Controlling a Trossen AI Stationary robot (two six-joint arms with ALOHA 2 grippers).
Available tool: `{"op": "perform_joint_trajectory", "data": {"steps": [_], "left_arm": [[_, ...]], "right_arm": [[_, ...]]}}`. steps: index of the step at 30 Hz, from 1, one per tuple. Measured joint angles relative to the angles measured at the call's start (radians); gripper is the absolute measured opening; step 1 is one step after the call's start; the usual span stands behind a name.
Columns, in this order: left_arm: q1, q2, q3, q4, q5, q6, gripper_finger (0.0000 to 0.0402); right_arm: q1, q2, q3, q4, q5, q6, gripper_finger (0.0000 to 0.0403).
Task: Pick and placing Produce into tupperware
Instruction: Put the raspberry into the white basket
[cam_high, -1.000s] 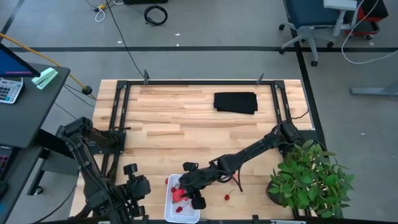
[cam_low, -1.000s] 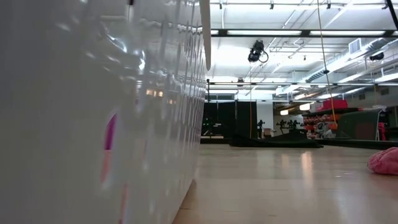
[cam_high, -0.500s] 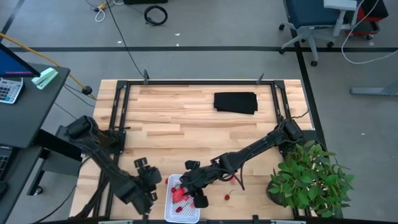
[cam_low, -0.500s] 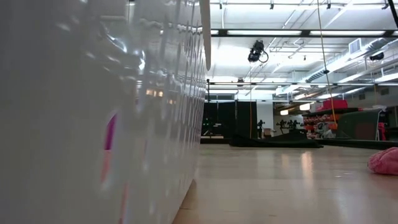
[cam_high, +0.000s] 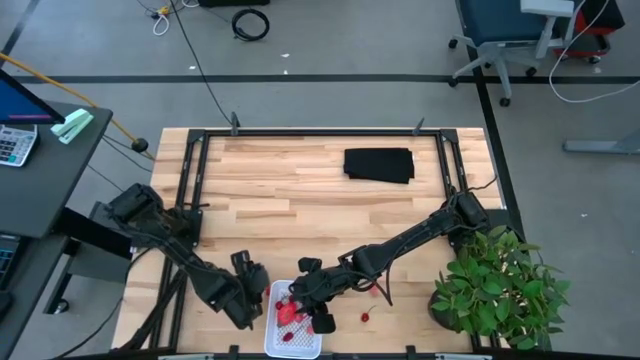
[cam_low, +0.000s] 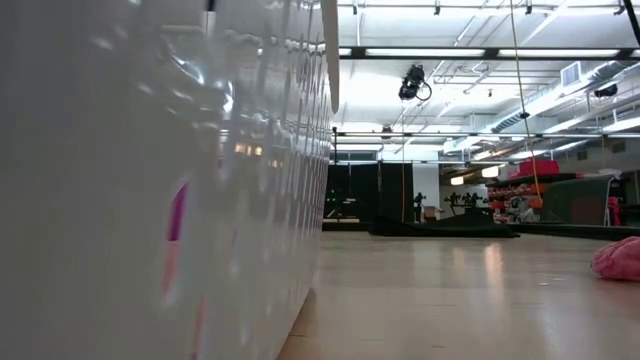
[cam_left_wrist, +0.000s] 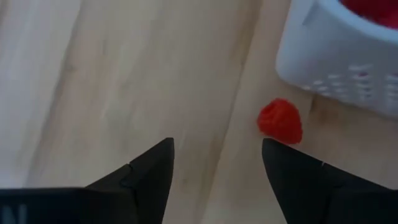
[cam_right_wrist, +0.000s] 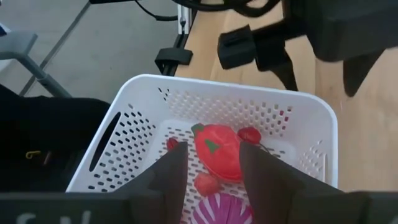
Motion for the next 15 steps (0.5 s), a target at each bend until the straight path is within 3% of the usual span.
{"op": "perform_joint_trajectory", "data": {"steps": [5, 15], "left_arm": [[0.005, 0.0, -0.047, 0.122, 0.043, 0.03, 0.0246], [0.004, 0.0, -0.048, 0.109, 0.08, 0.052, 0.0243]], "right_arm": [[-0.004, 0.0, 0.0, 0.0, 0.0, -0.016, 0.0153], [-0.011, 0.0, 0.0, 0.0, 0.0, -0.027, 0.0153]]}}
